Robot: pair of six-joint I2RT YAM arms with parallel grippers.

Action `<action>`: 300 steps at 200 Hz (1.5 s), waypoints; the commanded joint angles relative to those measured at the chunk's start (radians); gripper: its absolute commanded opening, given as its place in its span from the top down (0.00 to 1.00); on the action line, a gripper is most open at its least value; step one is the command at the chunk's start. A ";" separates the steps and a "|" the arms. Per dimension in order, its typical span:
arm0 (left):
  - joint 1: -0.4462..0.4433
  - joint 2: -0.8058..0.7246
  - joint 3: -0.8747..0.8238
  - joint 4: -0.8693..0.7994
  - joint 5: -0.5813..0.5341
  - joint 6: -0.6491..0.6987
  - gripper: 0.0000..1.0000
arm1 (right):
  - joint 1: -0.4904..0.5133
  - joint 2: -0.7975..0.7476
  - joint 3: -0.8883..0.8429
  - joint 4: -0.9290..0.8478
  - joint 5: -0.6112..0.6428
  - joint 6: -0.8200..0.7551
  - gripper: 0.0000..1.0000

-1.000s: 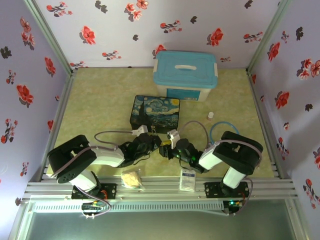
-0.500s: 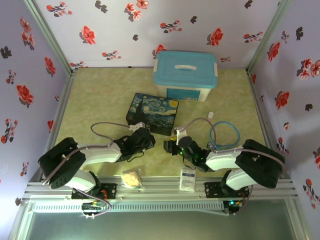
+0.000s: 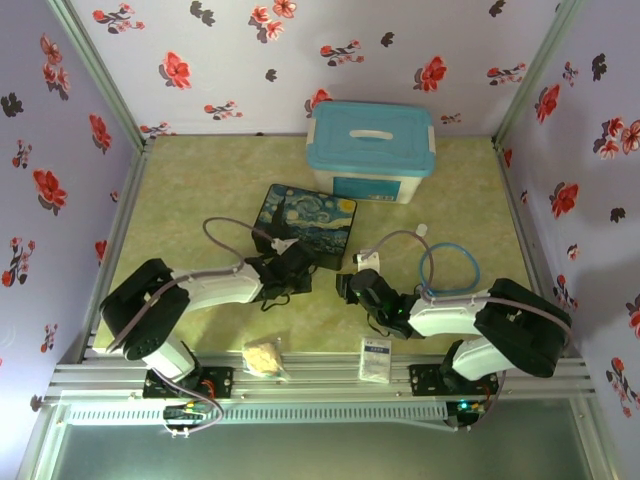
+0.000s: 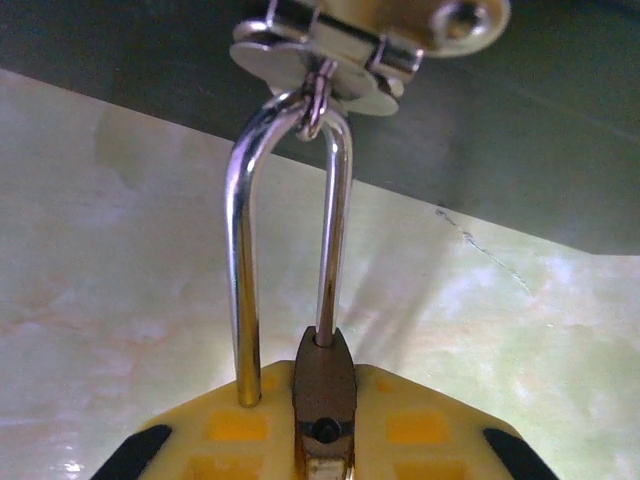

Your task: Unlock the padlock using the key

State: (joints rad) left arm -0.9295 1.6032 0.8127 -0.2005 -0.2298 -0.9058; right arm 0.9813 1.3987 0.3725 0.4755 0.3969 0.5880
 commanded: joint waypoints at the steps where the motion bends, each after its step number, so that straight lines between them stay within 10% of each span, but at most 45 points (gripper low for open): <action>1: -0.006 0.045 0.021 -0.196 -0.063 0.046 0.89 | -0.004 0.000 0.023 -0.023 0.031 0.023 0.56; 185: -0.193 0.198 0.262 -0.470 -0.285 0.026 0.80 | -0.006 0.072 0.046 -0.042 0.024 0.043 0.57; 300: -0.236 0.102 0.259 -0.409 -0.247 0.022 0.49 | -0.004 0.050 0.012 -0.014 -0.008 0.054 0.55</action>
State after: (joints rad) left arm -1.1240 1.7920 1.0584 -0.6510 -0.4824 -0.8783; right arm 0.9813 1.4616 0.4042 0.4717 0.3946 0.6144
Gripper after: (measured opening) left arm 0.461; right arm 0.438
